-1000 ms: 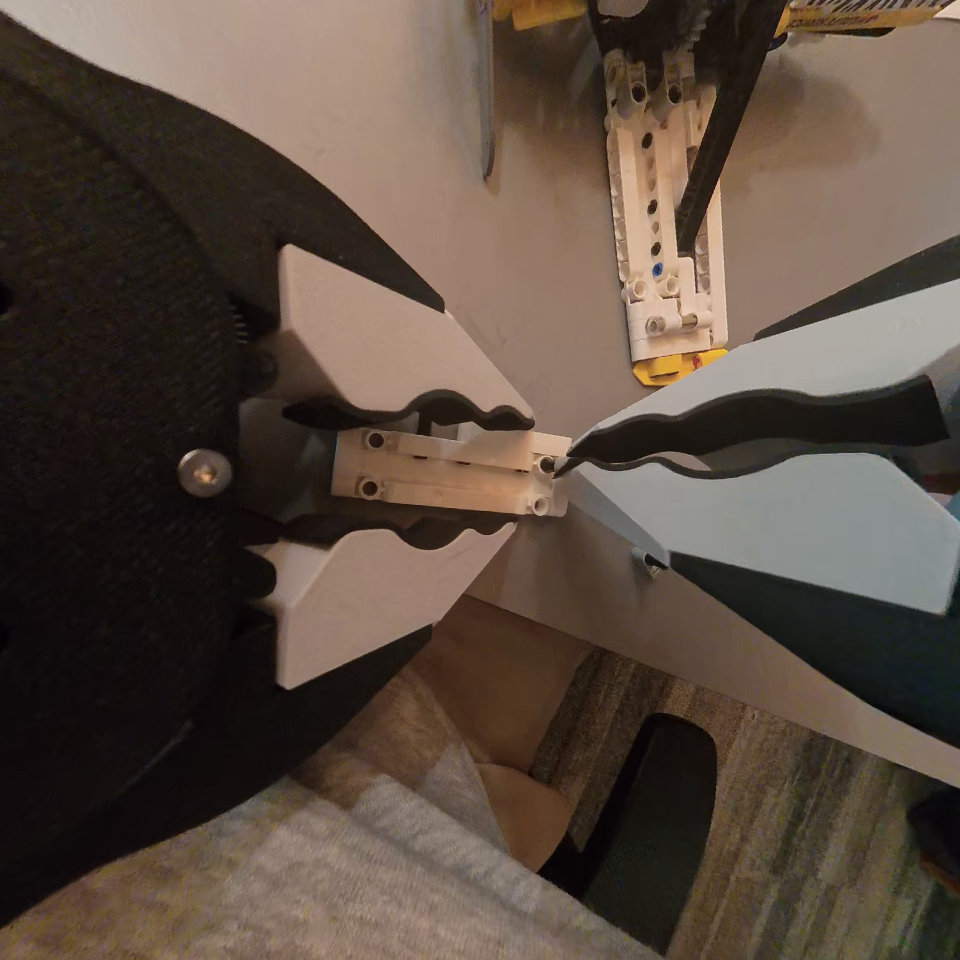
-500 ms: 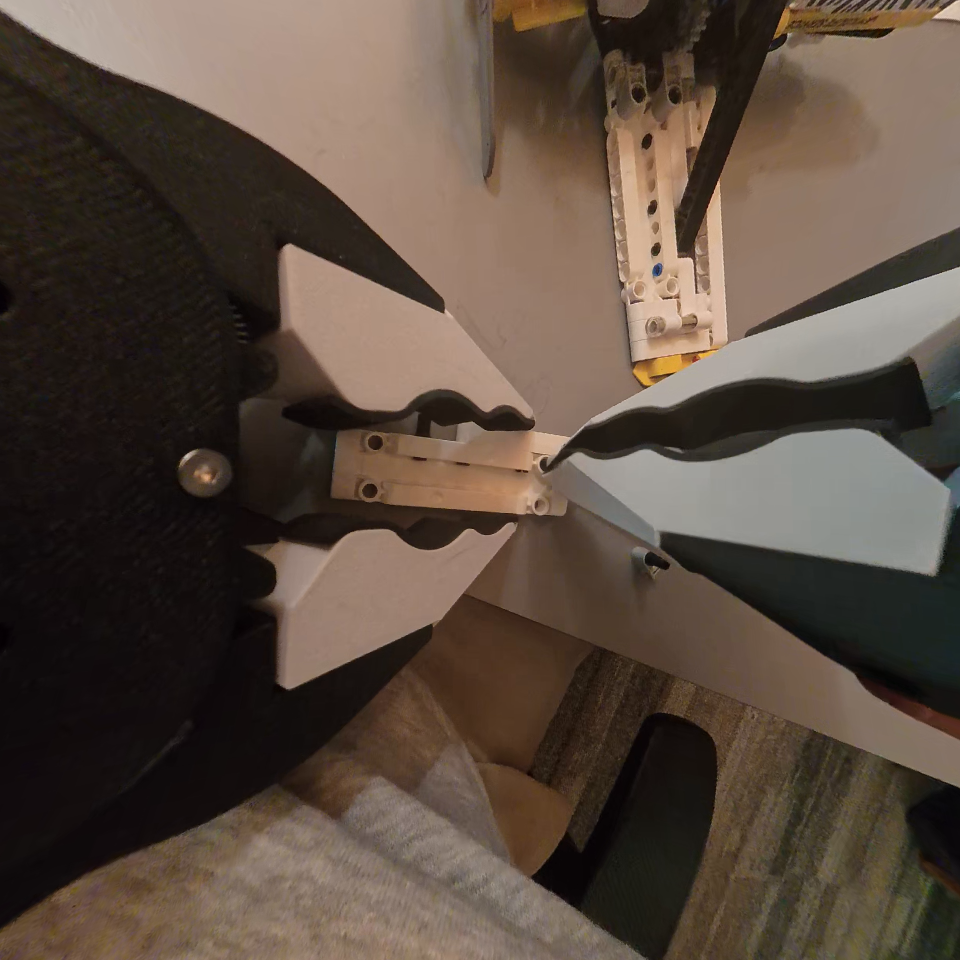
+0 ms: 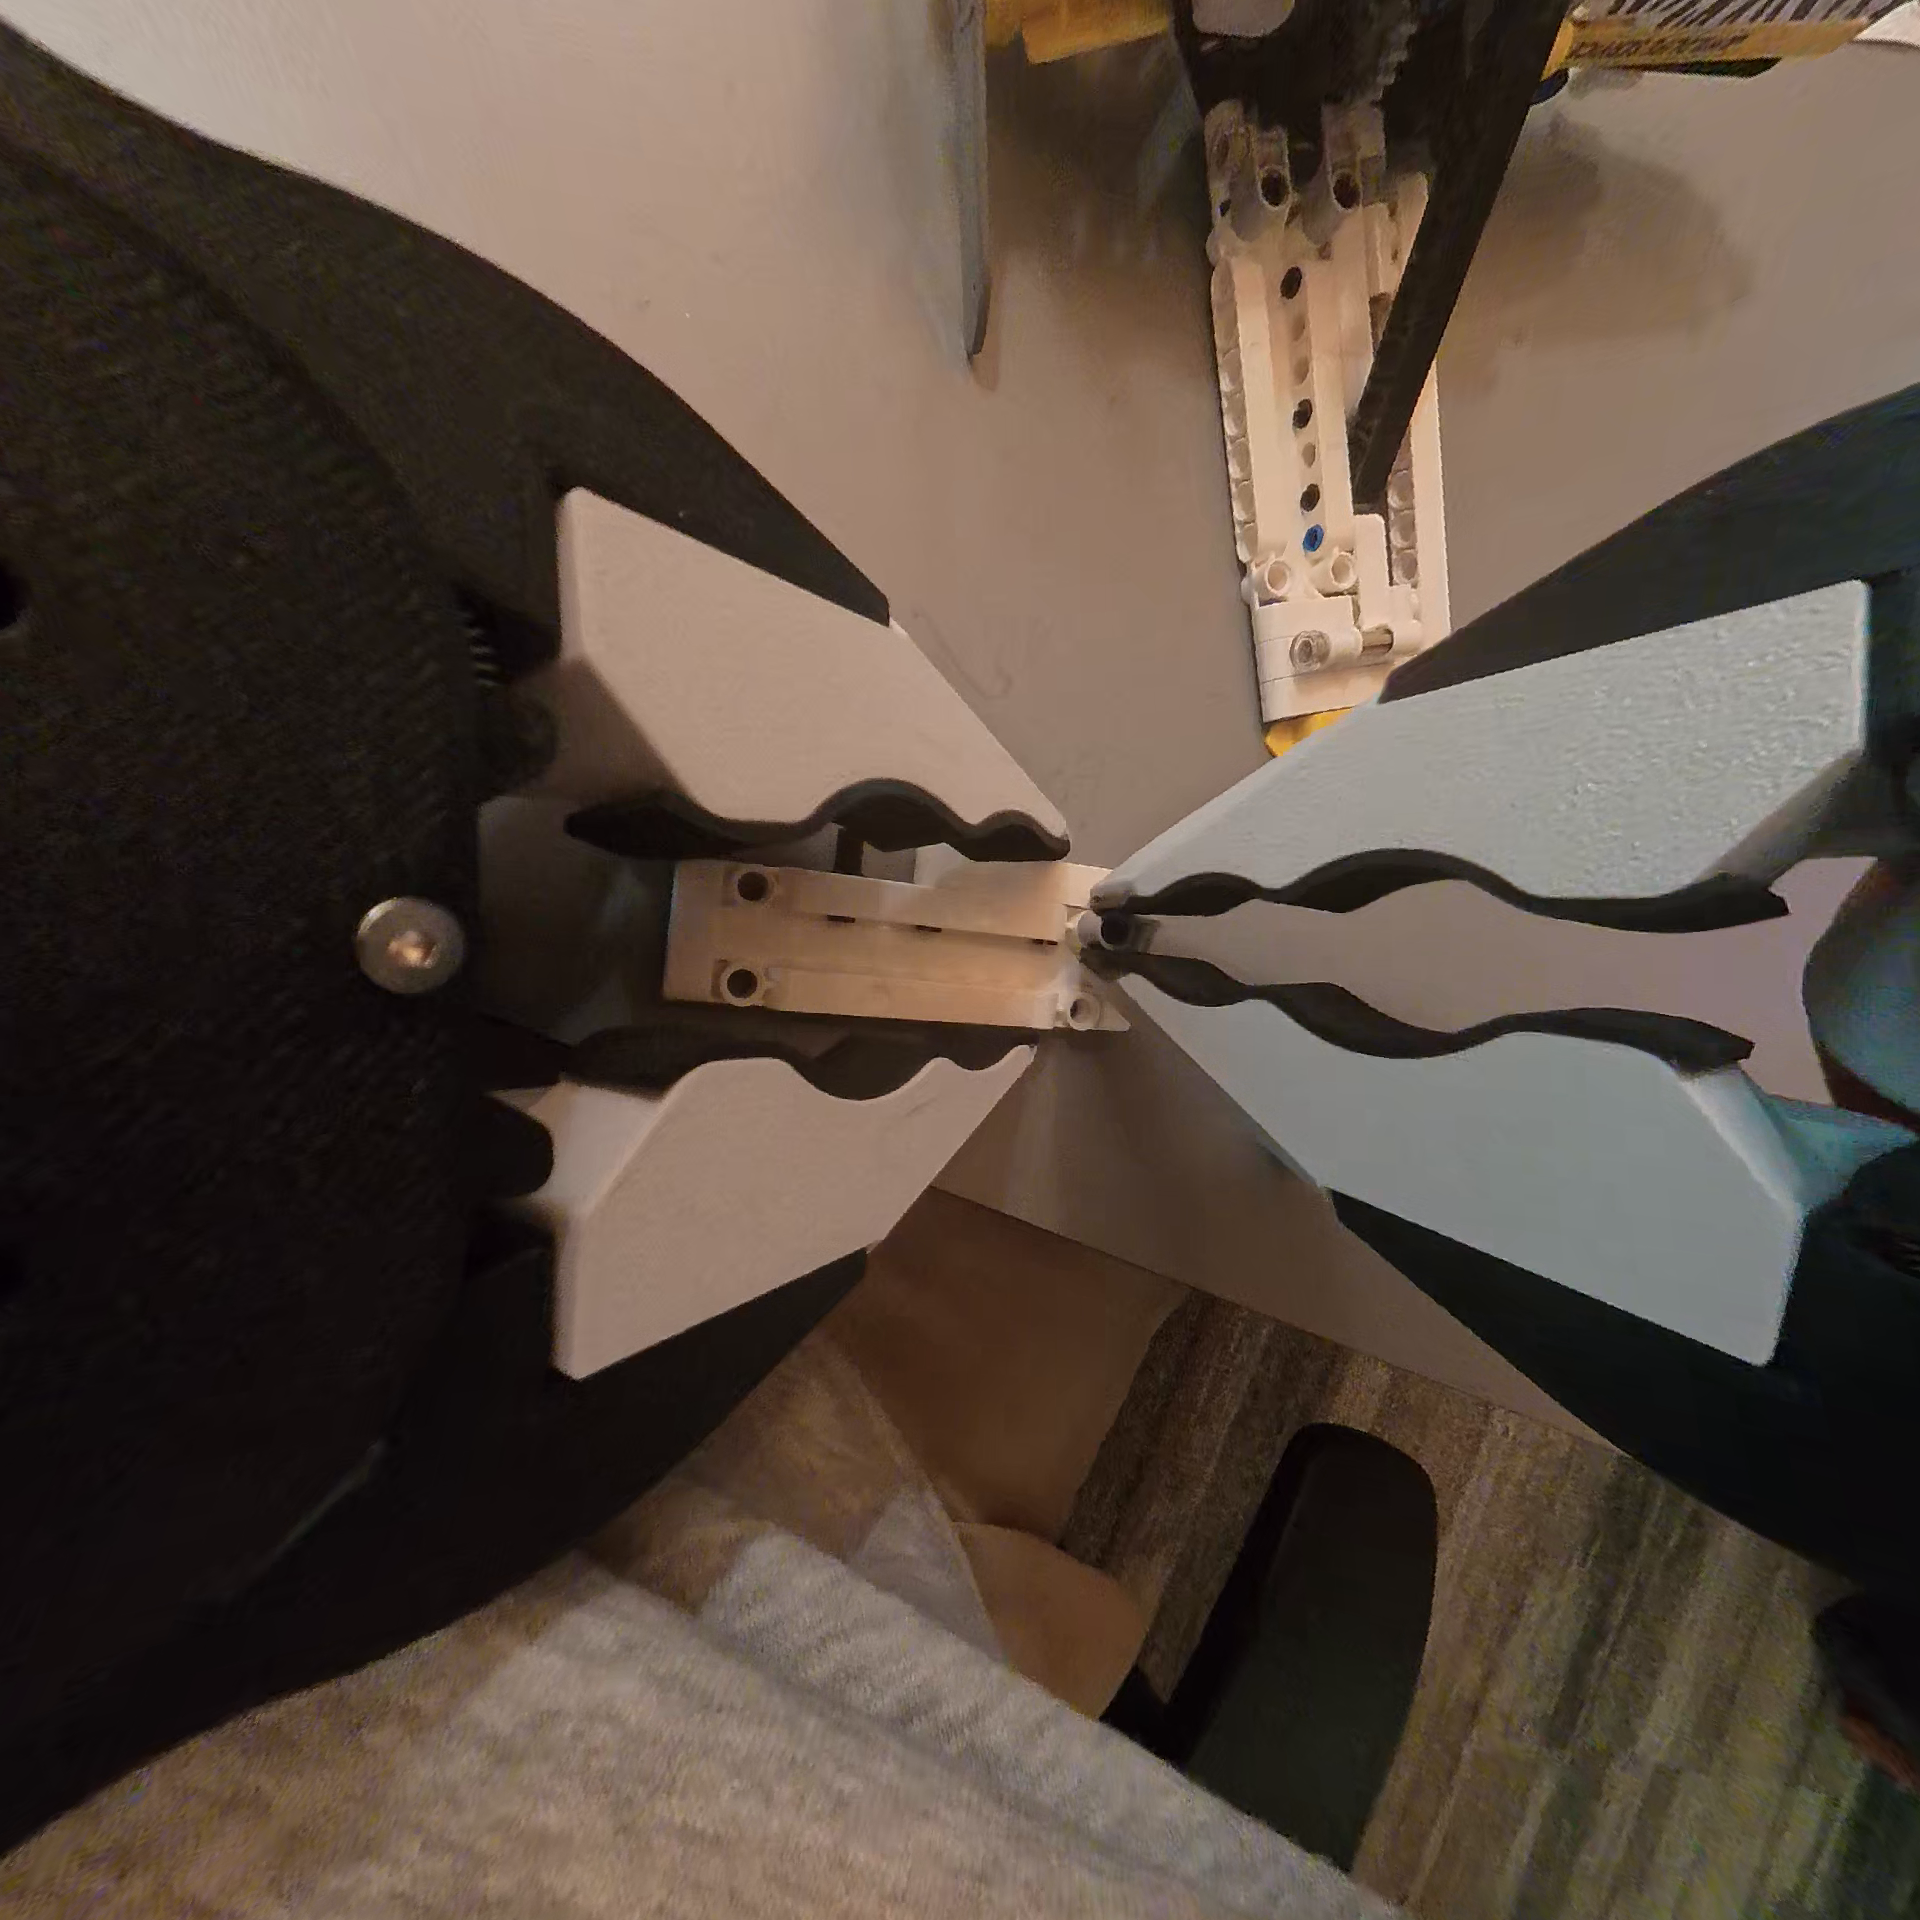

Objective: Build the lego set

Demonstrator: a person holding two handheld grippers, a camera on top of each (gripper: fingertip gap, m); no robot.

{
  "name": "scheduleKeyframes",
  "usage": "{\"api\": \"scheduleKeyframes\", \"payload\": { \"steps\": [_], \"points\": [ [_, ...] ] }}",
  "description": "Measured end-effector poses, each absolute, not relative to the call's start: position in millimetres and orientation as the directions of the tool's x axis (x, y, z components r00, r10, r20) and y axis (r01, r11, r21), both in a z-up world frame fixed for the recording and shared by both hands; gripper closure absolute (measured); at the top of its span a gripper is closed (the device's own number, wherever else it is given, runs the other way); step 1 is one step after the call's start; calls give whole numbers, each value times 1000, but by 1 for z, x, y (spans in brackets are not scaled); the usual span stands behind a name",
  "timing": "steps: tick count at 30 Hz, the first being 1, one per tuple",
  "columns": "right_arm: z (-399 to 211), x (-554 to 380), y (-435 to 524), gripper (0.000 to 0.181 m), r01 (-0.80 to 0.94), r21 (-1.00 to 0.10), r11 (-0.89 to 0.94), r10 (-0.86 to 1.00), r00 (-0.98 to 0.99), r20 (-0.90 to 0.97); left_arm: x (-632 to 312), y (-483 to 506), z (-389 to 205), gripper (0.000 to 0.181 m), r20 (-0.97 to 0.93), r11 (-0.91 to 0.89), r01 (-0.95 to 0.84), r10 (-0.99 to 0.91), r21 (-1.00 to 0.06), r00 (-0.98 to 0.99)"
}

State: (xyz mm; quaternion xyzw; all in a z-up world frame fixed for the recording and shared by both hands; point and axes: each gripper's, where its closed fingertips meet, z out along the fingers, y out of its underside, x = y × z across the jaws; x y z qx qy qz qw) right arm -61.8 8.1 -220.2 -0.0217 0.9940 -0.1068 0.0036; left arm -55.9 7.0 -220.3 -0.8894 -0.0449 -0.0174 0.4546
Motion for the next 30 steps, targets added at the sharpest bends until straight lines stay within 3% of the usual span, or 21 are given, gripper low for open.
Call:
{"api": "scheduleKeyframes", "payload": {
  "steps": [3, 5, 9, 15, 30],
  "points": [
    [-219, -62, 9, 175, 108, -223, 969, 98, -994, -57, -56, 7, -220, 151, 69, -583, 94, 64, -807, 996],
    [-218, -60, 14, 165, 196, -223, 955, 177, -979, -99, -56, 7, -220, 151, 67, -583, 92, 64, -807, 996],
    [-217, -60, 21, 163, 255, -274, 927, 236, -967, -99, -56, 7, -221, 152, 66, -584, 92, 64, -807, 996],
    [-219, -61, 16, 175, 169, -303, 938, 171, -985, -22, -55, 7, -221, 151, 65, -585, 90, 63, -806, 996],
    [-220, -61, 16, 175, -23, -277, 961, -43, -997, -64, -55, 7, -221, 151, 62, -586, 84, 57, -806, 996]
  ]
}}
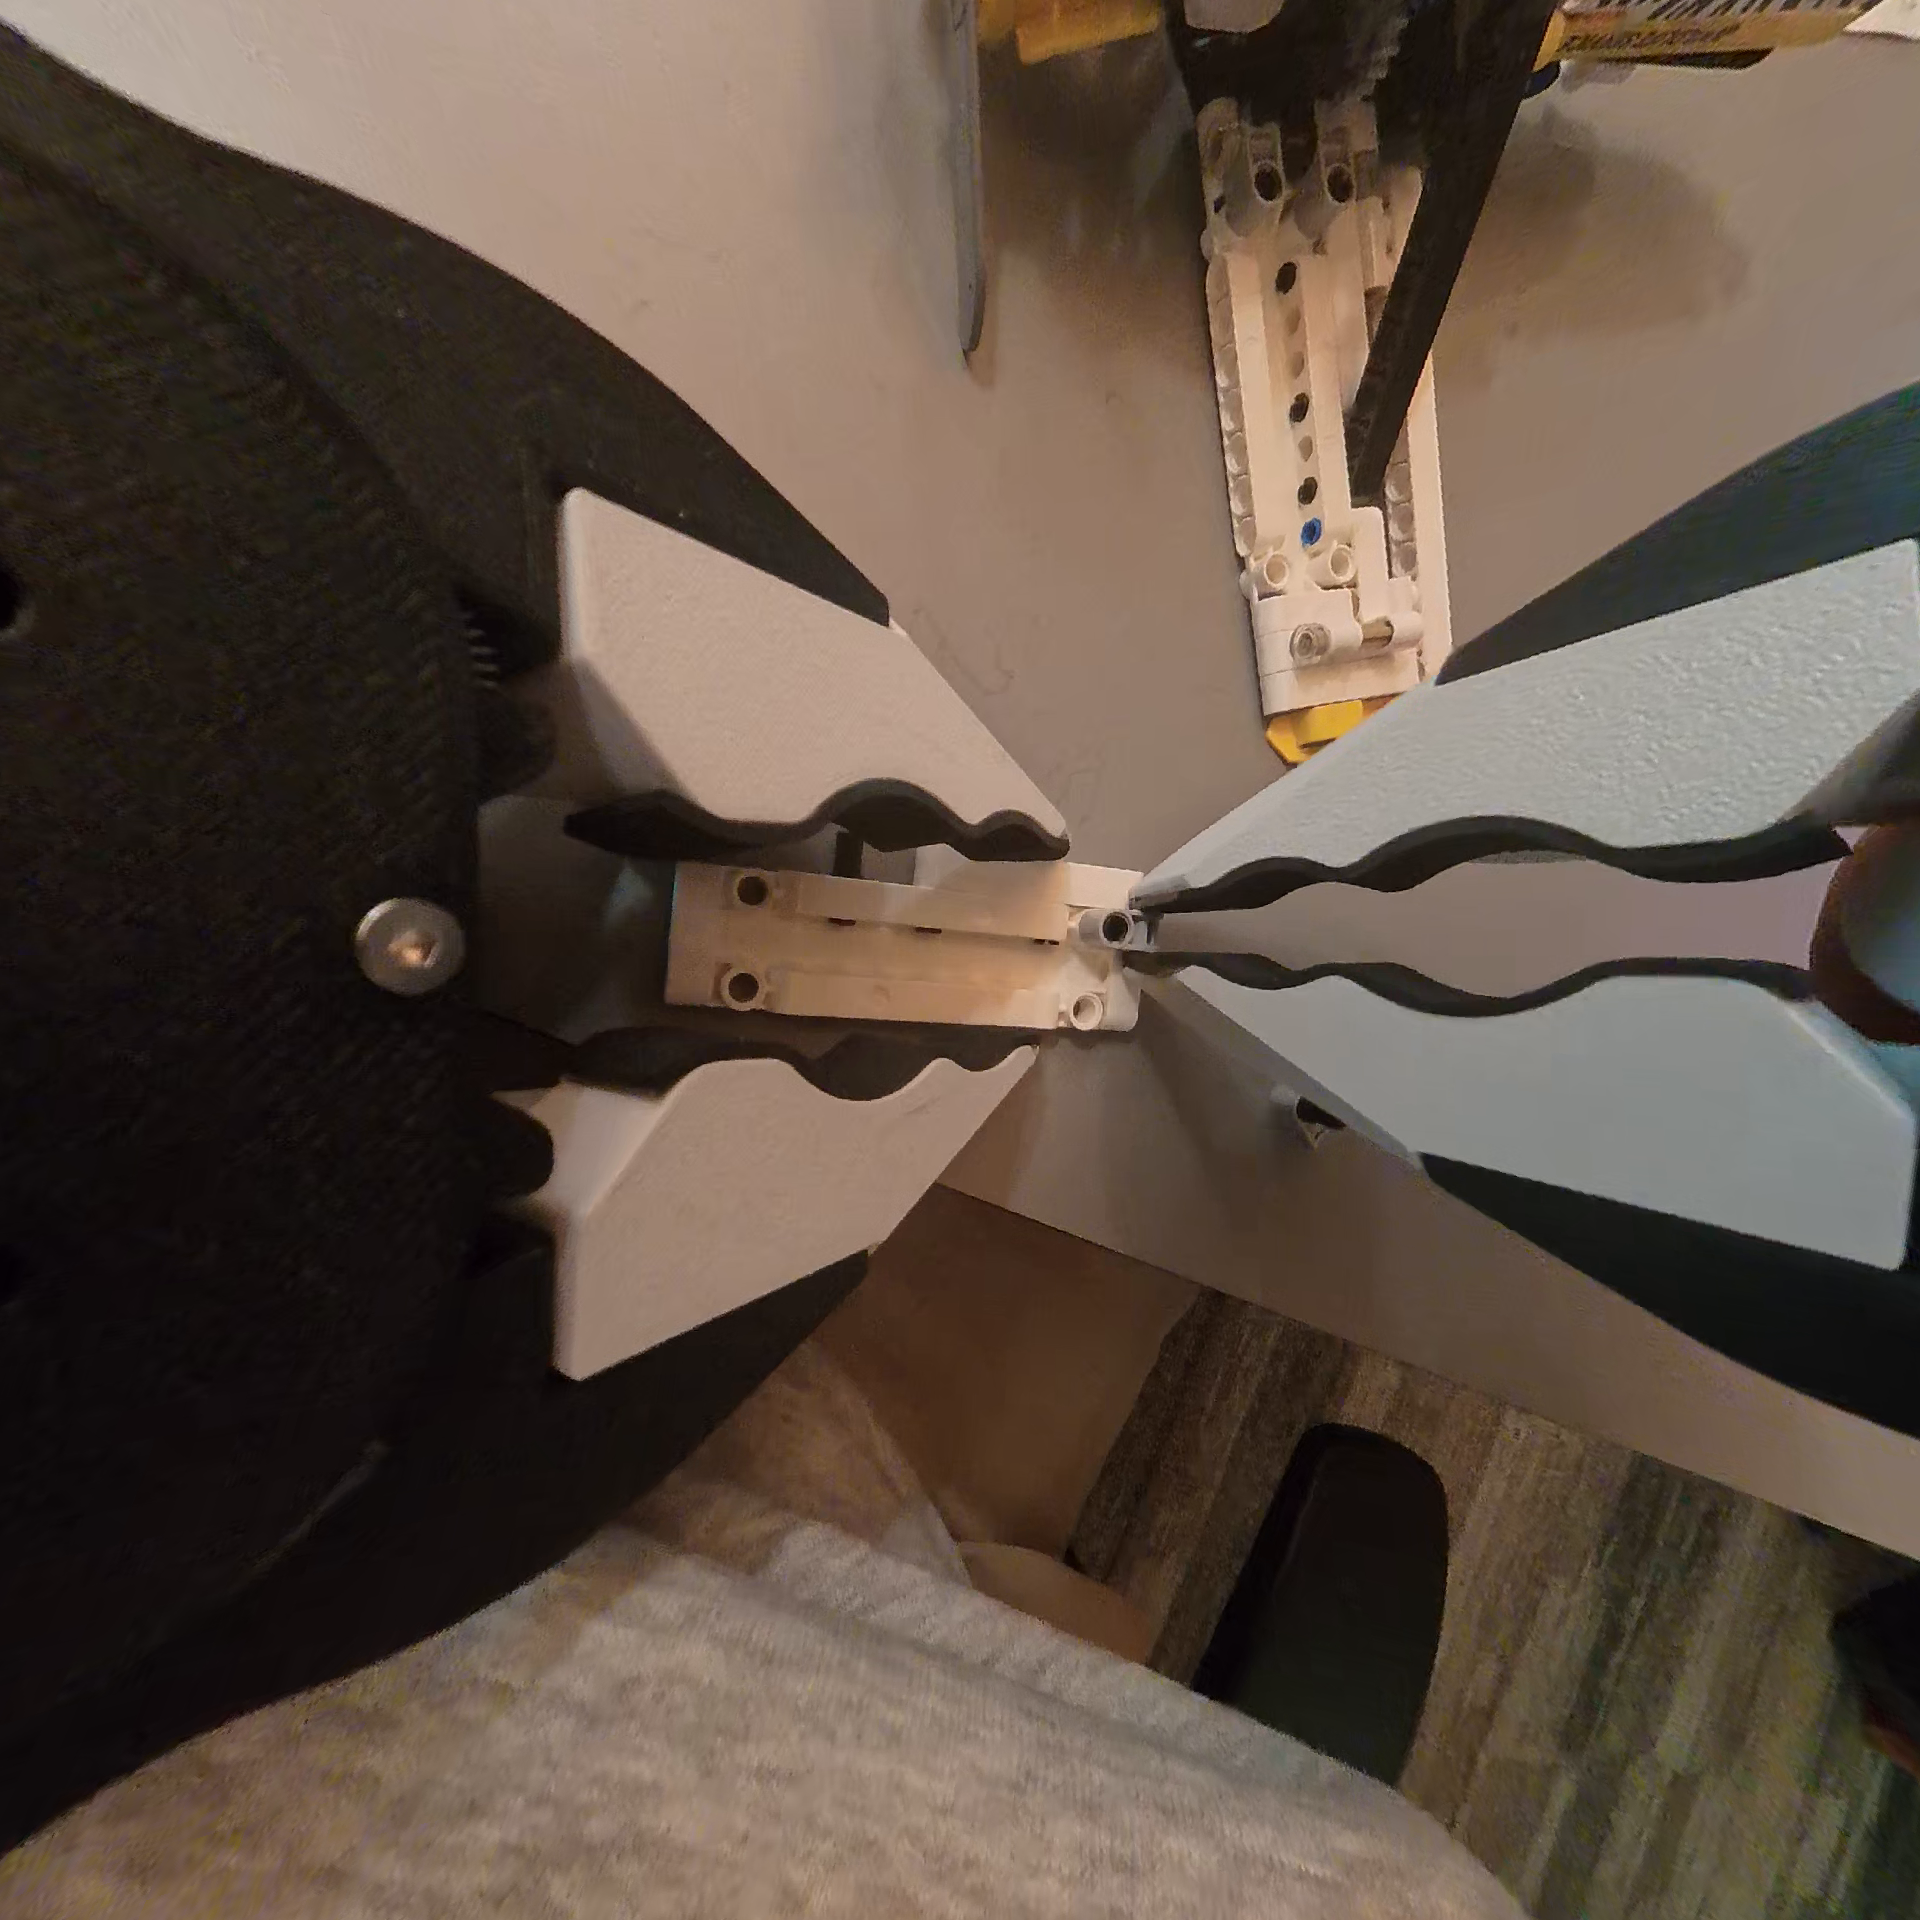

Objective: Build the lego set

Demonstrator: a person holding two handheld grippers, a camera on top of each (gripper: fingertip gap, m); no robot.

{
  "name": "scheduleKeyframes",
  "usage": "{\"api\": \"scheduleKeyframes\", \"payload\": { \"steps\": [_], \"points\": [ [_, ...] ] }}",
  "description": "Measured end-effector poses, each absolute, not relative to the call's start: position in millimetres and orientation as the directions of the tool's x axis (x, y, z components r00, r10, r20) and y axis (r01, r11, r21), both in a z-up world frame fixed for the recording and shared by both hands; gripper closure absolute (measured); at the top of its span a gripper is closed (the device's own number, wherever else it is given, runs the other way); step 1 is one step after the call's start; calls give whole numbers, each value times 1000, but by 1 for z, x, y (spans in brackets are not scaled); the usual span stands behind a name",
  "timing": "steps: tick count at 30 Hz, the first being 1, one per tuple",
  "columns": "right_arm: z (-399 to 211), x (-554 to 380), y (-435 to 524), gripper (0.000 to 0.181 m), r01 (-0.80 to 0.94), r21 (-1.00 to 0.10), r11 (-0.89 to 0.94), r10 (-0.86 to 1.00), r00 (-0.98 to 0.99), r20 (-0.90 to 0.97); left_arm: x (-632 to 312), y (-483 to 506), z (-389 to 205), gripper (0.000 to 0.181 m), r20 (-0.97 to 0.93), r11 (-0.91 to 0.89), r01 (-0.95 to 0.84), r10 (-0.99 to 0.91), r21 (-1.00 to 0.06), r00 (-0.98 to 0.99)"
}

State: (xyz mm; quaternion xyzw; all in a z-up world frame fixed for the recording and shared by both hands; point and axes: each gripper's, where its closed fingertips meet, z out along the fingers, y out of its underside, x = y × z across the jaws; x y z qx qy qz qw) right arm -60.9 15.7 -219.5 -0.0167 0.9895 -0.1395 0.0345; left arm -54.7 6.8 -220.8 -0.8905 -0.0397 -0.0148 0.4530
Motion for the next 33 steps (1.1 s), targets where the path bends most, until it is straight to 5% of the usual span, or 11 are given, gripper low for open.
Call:
{"api": "scheduleKeyframes", "payload": {
  "steps": [33],
  "points": [
    [-220, -63, 16, 174, 310, -302, 902, 297, -951, -87, -56, 7, -221, 151, 62, -586, 91, 69, -805, 996]
  ]
}}
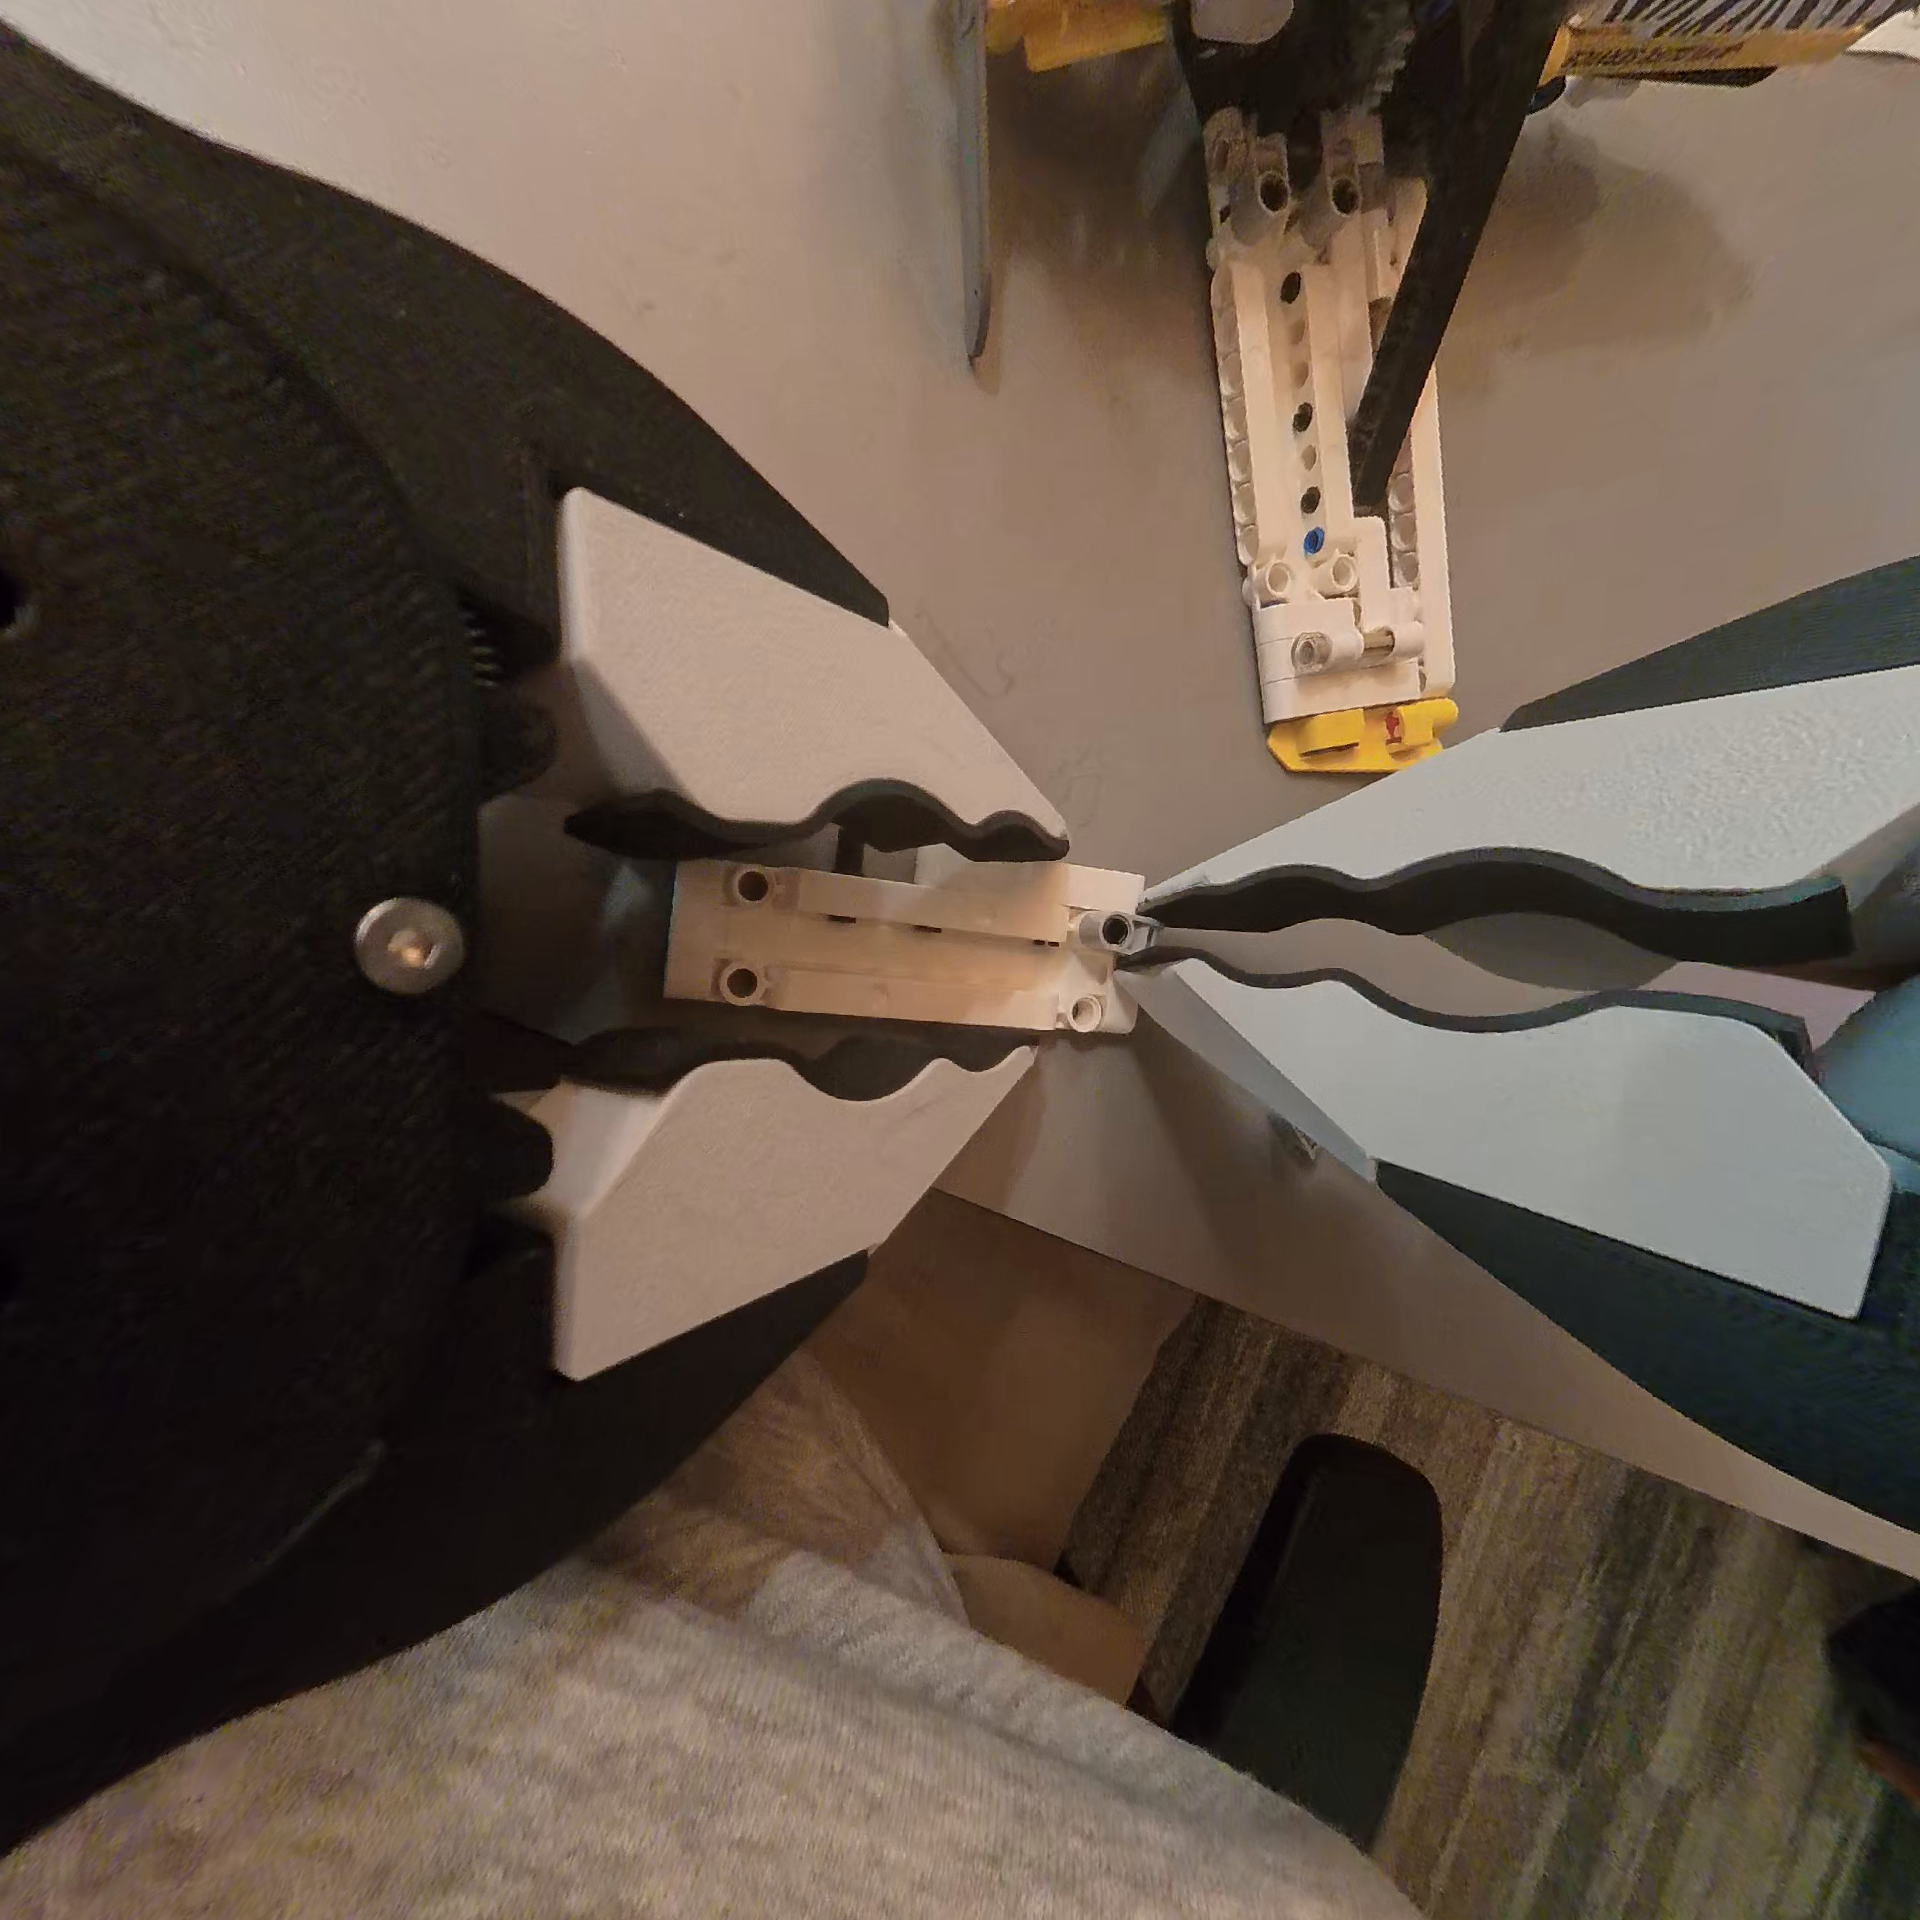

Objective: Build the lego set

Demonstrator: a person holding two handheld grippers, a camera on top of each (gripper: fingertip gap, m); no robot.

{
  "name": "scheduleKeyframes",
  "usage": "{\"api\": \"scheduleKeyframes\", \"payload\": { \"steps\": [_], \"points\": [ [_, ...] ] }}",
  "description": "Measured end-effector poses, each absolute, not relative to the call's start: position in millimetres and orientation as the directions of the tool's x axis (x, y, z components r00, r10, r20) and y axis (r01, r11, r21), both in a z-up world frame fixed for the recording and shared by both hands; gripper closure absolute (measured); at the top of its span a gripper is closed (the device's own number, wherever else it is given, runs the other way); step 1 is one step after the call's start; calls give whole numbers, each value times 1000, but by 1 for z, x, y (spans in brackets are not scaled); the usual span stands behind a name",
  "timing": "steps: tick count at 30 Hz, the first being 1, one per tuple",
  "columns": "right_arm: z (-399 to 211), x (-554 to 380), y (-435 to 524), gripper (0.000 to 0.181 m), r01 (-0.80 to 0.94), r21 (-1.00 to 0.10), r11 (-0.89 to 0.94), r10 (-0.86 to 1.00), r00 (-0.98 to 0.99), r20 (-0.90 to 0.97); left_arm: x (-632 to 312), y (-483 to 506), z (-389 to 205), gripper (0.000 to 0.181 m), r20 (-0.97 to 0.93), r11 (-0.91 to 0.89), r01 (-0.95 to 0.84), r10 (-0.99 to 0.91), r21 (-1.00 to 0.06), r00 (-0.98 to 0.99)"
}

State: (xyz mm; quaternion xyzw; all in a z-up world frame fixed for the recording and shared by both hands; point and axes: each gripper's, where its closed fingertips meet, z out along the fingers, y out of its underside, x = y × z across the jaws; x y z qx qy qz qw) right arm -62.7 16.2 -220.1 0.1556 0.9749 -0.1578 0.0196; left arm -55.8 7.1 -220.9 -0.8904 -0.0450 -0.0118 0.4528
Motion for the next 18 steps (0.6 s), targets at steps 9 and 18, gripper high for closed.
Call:
{"api": "scheduleKeyframes", "payload": {
  "steps": [9, 18],
  "points": [
    [-220, -63, 16, 175, 251, -310, 917, 236, -968, -85, -56, 7, -221, 151, 62, -586, 90, 67, -806, 996],
    [-220, -62, 16, 175, 188, -290, 938, 162, -981, -111, -56, 7, -221, 151, 61, -585, 87, 65, -806, 996]
  ]
}}
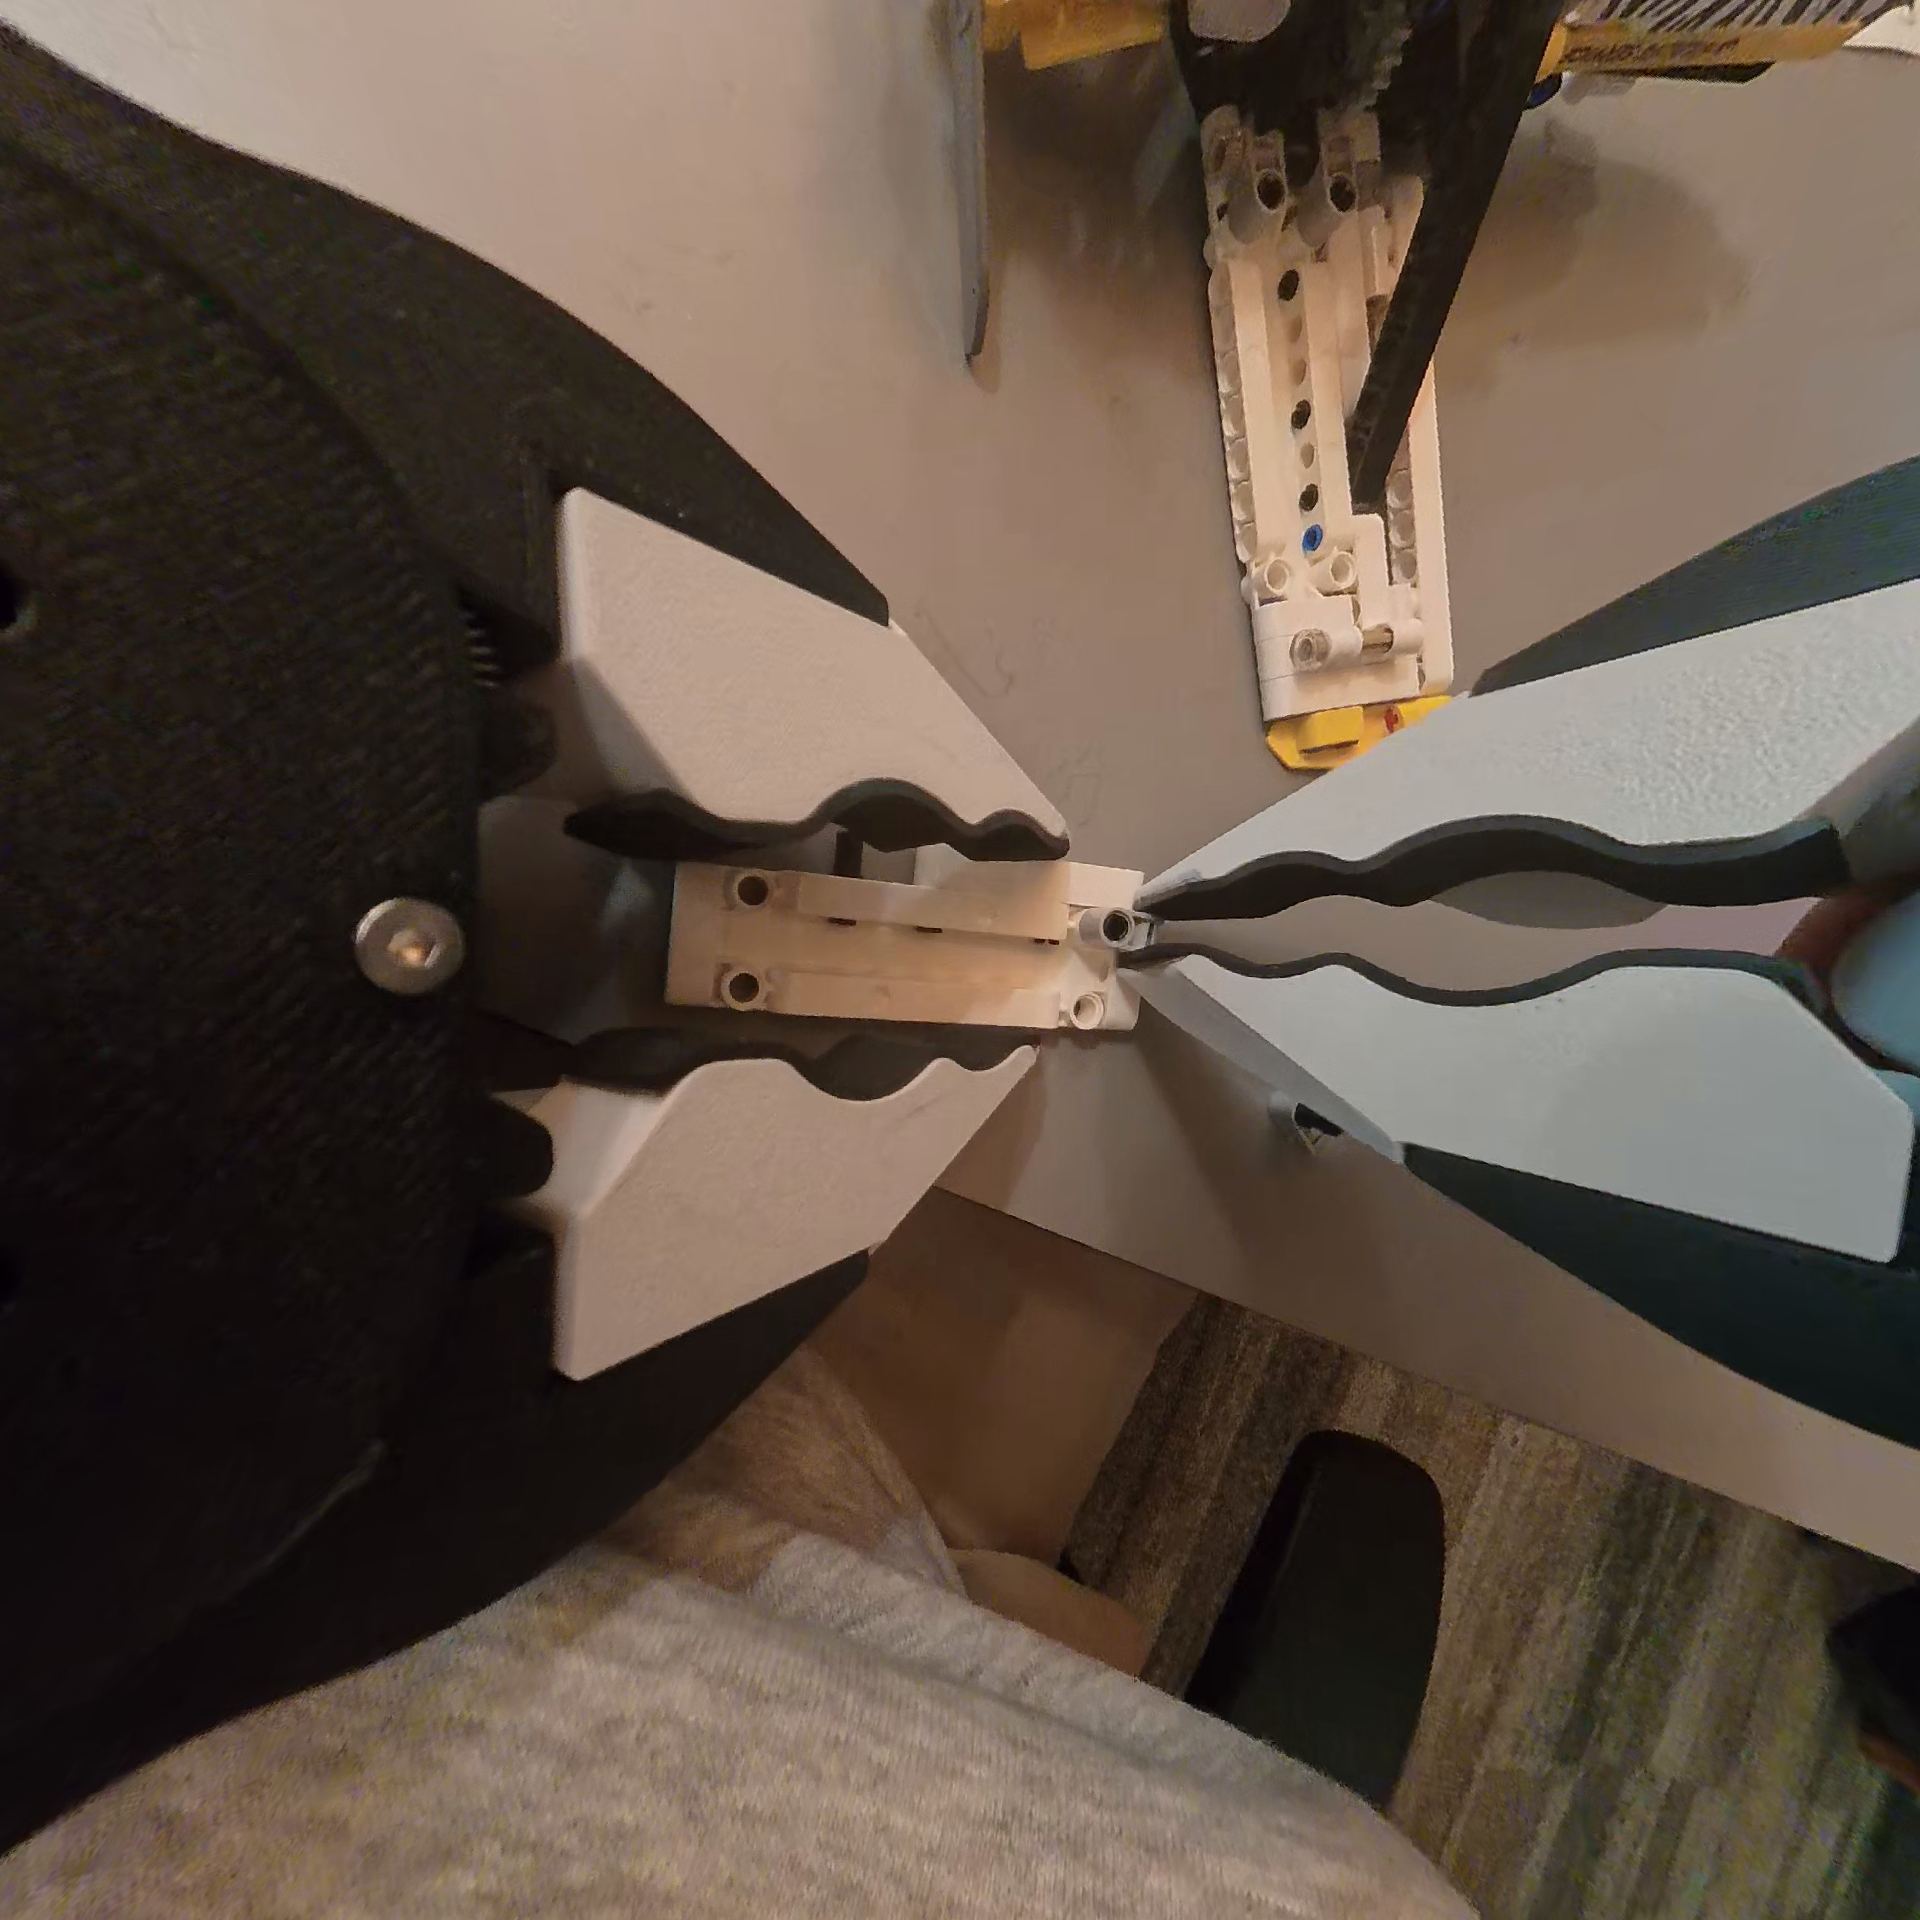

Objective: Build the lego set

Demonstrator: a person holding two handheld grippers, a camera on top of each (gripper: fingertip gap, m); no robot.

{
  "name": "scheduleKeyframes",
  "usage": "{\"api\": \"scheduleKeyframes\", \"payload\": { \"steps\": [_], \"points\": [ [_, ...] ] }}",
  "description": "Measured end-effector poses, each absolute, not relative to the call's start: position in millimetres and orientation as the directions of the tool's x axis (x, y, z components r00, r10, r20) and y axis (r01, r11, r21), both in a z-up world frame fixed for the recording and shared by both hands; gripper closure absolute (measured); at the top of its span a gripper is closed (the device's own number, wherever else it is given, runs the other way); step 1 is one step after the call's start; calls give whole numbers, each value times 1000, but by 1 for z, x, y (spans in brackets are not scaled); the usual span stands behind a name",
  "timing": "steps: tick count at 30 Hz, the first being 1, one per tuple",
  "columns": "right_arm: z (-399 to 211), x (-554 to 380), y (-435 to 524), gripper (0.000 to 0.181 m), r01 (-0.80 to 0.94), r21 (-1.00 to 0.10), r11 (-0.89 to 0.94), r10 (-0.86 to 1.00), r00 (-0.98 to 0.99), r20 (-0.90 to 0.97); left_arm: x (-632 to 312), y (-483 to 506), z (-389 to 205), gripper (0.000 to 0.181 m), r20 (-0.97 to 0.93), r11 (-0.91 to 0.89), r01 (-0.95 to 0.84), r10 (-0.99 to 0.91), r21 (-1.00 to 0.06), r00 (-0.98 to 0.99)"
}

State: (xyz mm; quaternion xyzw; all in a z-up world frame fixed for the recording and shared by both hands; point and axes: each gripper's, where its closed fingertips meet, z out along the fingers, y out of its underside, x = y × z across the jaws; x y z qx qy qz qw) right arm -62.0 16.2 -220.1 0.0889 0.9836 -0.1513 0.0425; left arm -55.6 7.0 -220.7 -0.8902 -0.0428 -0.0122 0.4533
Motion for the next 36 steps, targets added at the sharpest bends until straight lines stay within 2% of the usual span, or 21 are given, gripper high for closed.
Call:
{"api": "scheduleKeyframes", "payload": {
  "steps": [10, 22, 34, 36],
  "points": [
    [-220, -61, 16, 175, 104, -270, 957, 65, -987, -150, -55, 7, -221, 151, 59, -586, 84, 61, -806, 996],
    [-220, -61, 15, 175, -11, -241, 970, -32, -996, -87, -55, 7, -221, 151, 62, -585, 84, 58, -806, 996],
    [-220, -62, 15, 175, 79, -270, 960, 52, -993, -107, -56, 7, -221, 151, 61, -586, 87, 65, -806, 996],
    [-218, -60, 18, 169, 96, -275, 957, 71, -993, -99, -56, 7, -221, 151, 62, -585, 88, 65, -806, 996]
  ]
}}
